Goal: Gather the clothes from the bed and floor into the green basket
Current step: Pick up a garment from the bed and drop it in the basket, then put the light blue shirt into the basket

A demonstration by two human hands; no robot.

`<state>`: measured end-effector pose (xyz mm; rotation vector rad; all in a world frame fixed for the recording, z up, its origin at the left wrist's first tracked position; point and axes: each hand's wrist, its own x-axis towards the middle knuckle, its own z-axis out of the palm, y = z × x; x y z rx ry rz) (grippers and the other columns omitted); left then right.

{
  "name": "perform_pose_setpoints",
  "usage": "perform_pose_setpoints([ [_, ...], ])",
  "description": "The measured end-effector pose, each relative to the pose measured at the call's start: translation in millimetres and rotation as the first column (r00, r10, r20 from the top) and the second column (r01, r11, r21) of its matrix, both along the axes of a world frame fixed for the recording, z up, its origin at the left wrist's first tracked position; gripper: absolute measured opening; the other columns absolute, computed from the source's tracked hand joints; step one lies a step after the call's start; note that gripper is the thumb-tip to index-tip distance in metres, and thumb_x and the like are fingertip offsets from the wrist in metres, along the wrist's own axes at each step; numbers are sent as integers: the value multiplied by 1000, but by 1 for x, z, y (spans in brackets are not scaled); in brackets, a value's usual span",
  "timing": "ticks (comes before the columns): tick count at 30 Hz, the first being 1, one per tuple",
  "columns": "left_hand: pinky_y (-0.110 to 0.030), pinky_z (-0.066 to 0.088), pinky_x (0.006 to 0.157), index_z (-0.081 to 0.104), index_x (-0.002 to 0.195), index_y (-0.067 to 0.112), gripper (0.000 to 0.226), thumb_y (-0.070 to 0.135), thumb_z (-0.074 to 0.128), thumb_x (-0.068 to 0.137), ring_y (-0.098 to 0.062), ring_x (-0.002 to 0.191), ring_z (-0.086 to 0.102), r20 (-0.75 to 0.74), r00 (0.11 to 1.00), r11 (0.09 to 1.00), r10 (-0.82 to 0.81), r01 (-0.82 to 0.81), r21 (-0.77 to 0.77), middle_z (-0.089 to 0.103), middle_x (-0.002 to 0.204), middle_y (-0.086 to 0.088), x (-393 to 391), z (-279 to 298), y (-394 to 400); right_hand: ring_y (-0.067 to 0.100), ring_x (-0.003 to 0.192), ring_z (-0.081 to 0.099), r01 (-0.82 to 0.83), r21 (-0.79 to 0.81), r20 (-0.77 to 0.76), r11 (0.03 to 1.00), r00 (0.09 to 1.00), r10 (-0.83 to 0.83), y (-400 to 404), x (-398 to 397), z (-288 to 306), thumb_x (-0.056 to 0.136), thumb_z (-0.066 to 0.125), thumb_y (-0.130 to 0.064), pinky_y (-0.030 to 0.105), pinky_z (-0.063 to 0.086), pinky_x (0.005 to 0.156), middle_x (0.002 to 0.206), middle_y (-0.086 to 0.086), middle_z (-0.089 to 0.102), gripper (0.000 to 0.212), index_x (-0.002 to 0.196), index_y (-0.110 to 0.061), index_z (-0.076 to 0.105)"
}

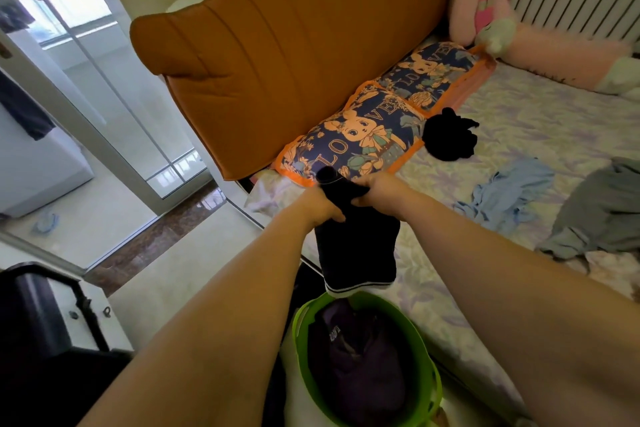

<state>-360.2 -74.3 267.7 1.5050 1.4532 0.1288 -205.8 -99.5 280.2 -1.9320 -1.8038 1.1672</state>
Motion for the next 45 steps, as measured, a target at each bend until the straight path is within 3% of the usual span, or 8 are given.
perform_pose_setpoints([
  [5,-40,47,102,58,123,1,55,10,81,73,-32,117,56,-146,987,998,-66,69,11,60,125,-18,9,-31,-22,19,90,55,4,-107,-29,994,1000,-7,-21,10,-34,87,63,0,26,38,81,92,6,62,24,109,-9,70],
  [9,-33,49,91,60,122,0,52,21,78,78,-31,116,60,-298,949,994,-99,84,-65,63,124,-17,10,-66,-43,21,89,58,35,-270,-84,962,995,-59,-45,11,-84,87,64,-3,32,44,82,97,11,66,20,105,-9,71],
  [15,-37,47,100,59,124,2,50,29,72,85,-28,111,60,-321,921,959,-222,146,-243,62,115,-14,-3,-140,-79,22,91,55,-15,-439,-15,898,1000,9,-83,1,-163,89,60,-10,29,40,75,91,7,61,11,88,-19,66],
  [21,-39,44,101,36,145,9,54,33,48,98,-34,123,52,-320,945,978,65,-124,-167,51,139,-17,0,-187,-90,32,120,53,229,-281,96,932,973,-210,-89,-6,-207,97,48,-11,32,43,93,135,15,54,38,135,-11,50],
  [26,-40,41,101,22,149,5,60,31,45,99,-35,127,49,-433,901,979,-26,-64,-192,46,143,-18,1,-206,-89,31,126,50,300,-283,82,911,954,-288,-88,-2,-226,93,53,-15,33,40,100,140,13,51,43,136,-13,51],
  [32,-40,50,91,47,131,13,37,27,45,96,-34,106,59,-449,882,978,-144,58,-200,61,118,-14,11,-209,-83,26,124,51,292,-321,38,901,954,-296,-81,12,-230,92,56,-16,31,41,97,137,9,54,39,130,-15,56],
  [42,-36,42,101,43,138,5,43,21,47,98,-31,126,52,-404,897,983,-180,146,-114,52,138,-16,73,-193,-49,23,121,54,349,-315,-24,882,927,-375,-58,44,-224,88,58,-16,29,42,96,137,7,55,39,127,-17,59],
  [45,-35,40,102,30,148,5,54,25,45,100,-32,132,44,-400,877,962,-266,218,-162,40,148,-16,100,-194,-32,24,119,55,368,-310,-43,876,915,-400,-48,65,-226,89,58,-16,32,44,94,136,7,55,38,127,-17,59],
])
